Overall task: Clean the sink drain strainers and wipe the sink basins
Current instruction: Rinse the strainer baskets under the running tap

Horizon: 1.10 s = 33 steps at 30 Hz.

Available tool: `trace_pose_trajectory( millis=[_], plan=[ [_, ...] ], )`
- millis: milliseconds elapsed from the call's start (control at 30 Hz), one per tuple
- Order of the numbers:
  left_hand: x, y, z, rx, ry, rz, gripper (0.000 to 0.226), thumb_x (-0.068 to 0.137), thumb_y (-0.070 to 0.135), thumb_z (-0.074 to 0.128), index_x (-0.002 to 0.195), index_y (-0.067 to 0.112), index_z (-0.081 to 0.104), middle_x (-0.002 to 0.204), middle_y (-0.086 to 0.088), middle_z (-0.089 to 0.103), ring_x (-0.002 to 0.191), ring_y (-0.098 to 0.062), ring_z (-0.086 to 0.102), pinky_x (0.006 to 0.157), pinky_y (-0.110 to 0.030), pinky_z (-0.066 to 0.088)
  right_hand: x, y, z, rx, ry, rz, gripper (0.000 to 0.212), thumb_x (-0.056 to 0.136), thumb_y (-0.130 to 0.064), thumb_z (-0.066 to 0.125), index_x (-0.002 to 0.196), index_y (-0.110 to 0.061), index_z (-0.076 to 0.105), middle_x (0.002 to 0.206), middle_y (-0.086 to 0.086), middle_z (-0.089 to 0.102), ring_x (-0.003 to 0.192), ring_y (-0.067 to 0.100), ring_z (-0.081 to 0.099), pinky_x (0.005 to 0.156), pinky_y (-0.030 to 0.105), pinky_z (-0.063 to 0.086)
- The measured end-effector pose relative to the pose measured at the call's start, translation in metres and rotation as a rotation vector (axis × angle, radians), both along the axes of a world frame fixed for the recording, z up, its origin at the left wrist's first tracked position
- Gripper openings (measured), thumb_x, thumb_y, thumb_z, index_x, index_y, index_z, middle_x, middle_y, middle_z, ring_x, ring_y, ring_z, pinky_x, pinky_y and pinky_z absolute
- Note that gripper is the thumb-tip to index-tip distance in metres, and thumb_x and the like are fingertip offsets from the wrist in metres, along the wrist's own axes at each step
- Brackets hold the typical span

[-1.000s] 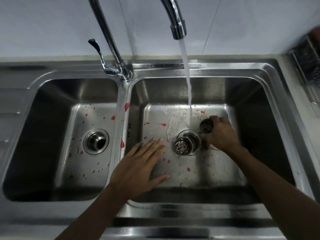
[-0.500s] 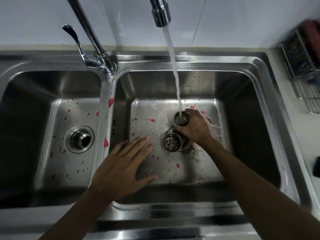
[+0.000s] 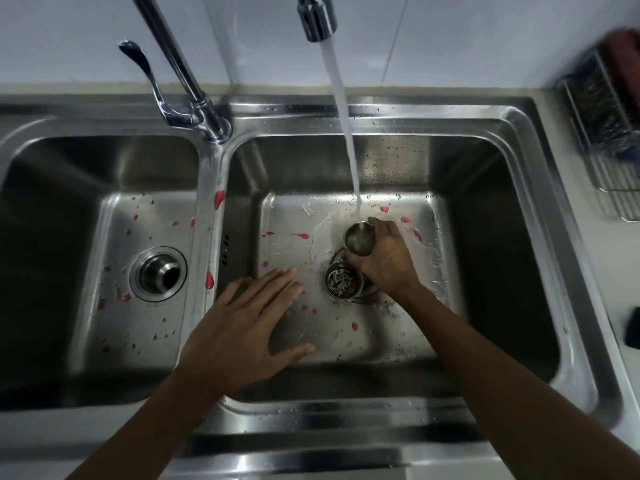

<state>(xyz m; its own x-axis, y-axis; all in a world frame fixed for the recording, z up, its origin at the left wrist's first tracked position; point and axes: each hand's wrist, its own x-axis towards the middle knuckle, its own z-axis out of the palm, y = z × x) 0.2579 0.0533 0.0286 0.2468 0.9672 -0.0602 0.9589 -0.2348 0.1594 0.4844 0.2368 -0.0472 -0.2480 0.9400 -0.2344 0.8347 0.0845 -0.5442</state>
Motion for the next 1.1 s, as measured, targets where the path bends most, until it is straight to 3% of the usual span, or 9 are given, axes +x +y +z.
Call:
trace_pose_trajectory(
  millis=[167,300,433,633,733,800,933,1000,1100],
  plan=[
    [0.000,0.001,0.001,-0.029,0.008,0.014,0.092,0.093,0.084,0.041,0.156,0.018,0.043,0.165,-0.002,0.040,0.149,-0.018,0.043,0.118,-0.046,0.038,-0.001,0.009,0.001,-0.094,0.180,-0.187,0.062,0.081,-0.048,0.079,0.129,-0.015,0.061,0.122,0.003,0.066,0.111,0.018,0.062,0.093,0.024,0.048],
    [-0.001,0.000,0.000,-0.023,0.006,0.009,0.091,0.093,0.084,0.043,0.156,0.018,0.043,0.165,-0.001,0.040,0.148,-0.018,0.043,0.117,-0.041,0.030,-0.007,0.019,0.007,-0.599,0.641,-0.657,0.040,0.089,-0.047,0.066,0.105,-0.011,0.072,0.096,0.008,0.073,0.082,0.019,0.067,0.073,0.033,0.056],
    [-0.001,0.000,0.001,-0.036,0.002,0.016,0.091,0.092,0.084,0.044,0.156,0.018,0.043,0.164,-0.002,0.041,0.147,-0.019,0.045,0.115,-0.046,0.039,0.000,0.022,0.010,-1.032,1.061,-0.901,0.052,0.095,-0.047,0.057,0.126,-0.005,0.063,0.113,0.022,0.067,0.076,0.021,0.062,0.058,0.025,0.051],
    [-0.001,0.001,0.001,-0.036,0.015,0.015,0.092,0.092,0.084,0.043,0.156,0.018,0.043,0.163,-0.002,0.042,0.146,-0.019,0.045,0.117,-0.041,0.027,0.003,0.023,0.011,-1.171,1.157,-0.936,0.056,0.098,-0.048,0.053,0.114,0.003,0.066,0.085,0.023,0.074,0.073,0.022,0.066,0.062,0.024,0.056],
    [-0.001,0.000,0.000,-0.041,0.012,0.014,0.092,0.093,0.084,0.043,0.156,0.018,0.042,0.164,-0.002,0.042,0.146,-0.019,0.045,0.117,-0.042,0.028,0.001,0.020,0.017,-1.107,1.179,-0.964,0.048,0.097,-0.044,0.060,0.116,0.000,0.064,0.102,0.023,0.071,0.086,0.024,0.068,0.068,0.027,0.060],
    [0.000,0.000,0.000,-0.046,0.012,0.017,0.092,0.093,0.085,0.042,0.157,0.019,0.042,0.164,-0.002,0.041,0.147,-0.019,0.044,0.117,-0.040,0.027,0.002,0.018,0.020,-0.900,1.081,-0.910,0.035,0.094,-0.036,0.068,0.114,-0.007,0.064,0.114,0.020,0.069,0.094,0.024,0.070,0.076,0.031,0.061],
    [-0.001,0.000,0.001,-0.067,0.013,0.025,0.092,0.093,0.085,0.041,0.157,0.019,0.042,0.164,-0.002,0.042,0.147,-0.019,0.044,0.117,-0.042,0.031,0.026,0.000,0.027,-0.272,0.192,-0.337,0.072,0.077,-0.037,0.086,0.134,-0.012,0.049,0.134,0.013,0.056,0.114,0.024,0.061,0.093,0.041,0.057],
    [-0.001,0.000,0.002,-0.075,0.011,0.034,0.092,0.093,0.085,0.041,0.157,0.020,0.042,0.164,-0.001,0.041,0.146,-0.020,0.044,0.117,-0.043,0.031,0.041,-0.016,0.033,-0.184,-0.046,-0.084,0.082,0.071,-0.039,0.090,0.138,-0.016,0.047,0.138,0.013,0.048,0.119,0.028,0.056,0.100,0.042,0.053],
    [0.001,0.000,0.003,-0.079,0.016,0.040,0.092,0.092,0.086,0.041,0.157,0.020,0.041,0.164,0.000,0.041,0.145,-0.020,0.046,0.116,-0.042,0.029,0.058,-0.041,0.037,-0.244,-0.190,0.175,0.083,0.067,-0.045,0.090,0.133,-0.016,0.049,0.130,0.012,0.050,0.106,0.030,0.061,0.087,0.033,0.052]
  ],
)
